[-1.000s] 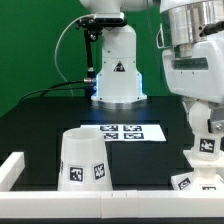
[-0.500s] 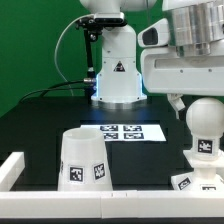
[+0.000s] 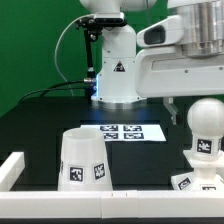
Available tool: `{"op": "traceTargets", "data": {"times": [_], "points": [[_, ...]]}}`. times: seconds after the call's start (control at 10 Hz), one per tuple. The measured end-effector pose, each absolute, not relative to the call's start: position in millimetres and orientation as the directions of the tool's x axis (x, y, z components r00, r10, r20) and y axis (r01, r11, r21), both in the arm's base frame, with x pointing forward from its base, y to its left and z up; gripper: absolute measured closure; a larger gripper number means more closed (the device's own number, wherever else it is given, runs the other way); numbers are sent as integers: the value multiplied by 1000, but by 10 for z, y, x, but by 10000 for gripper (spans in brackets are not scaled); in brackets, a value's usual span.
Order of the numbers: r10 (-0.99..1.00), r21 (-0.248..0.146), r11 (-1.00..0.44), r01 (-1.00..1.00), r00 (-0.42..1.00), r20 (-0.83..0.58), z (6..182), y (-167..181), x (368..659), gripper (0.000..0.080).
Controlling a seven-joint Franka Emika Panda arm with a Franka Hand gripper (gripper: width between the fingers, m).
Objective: Assemble lamp
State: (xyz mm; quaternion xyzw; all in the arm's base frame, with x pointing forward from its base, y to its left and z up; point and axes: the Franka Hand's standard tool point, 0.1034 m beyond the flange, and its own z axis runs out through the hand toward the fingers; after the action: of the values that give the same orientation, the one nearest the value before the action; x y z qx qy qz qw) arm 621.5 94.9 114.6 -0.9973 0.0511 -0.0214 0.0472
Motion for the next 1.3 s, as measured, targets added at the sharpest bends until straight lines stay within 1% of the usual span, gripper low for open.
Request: {"op": "traceTargets", "data": {"times": [0.1, 0.2, 0.3, 0.4, 0.7, 0.9, 1.0, 1.1, 1.2, 1.3], "points": [[-47, -91, -995, -42, 998, 53, 1145, 960, 6227, 101], [-52, -91, -995, -47, 997, 53, 1145, 951, 6228, 126], [-54, -91, -995, -49, 997, 53, 1147, 949, 6230, 126], [-85, -95, -992, -80, 995, 50, 1146, 952, 6230, 225], [-314, -104, -945, -310, 949, 31, 1146, 956, 6233, 225], [-555, -97, -830, -550, 831, 37, 1149, 974, 6227, 225], [-646, -100, -761, -641, 762, 29, 1148, 965, 6231, 225], [-739, -112, -671, -733, 674, 15, 1148, 950, 6240, 224], [-833, -120, -548, -828, 553, -8, 1149, 939, 6243, 223], [-914, -137, -396, -908, 405, -36, 1144, 931, 6236, 223]]}}
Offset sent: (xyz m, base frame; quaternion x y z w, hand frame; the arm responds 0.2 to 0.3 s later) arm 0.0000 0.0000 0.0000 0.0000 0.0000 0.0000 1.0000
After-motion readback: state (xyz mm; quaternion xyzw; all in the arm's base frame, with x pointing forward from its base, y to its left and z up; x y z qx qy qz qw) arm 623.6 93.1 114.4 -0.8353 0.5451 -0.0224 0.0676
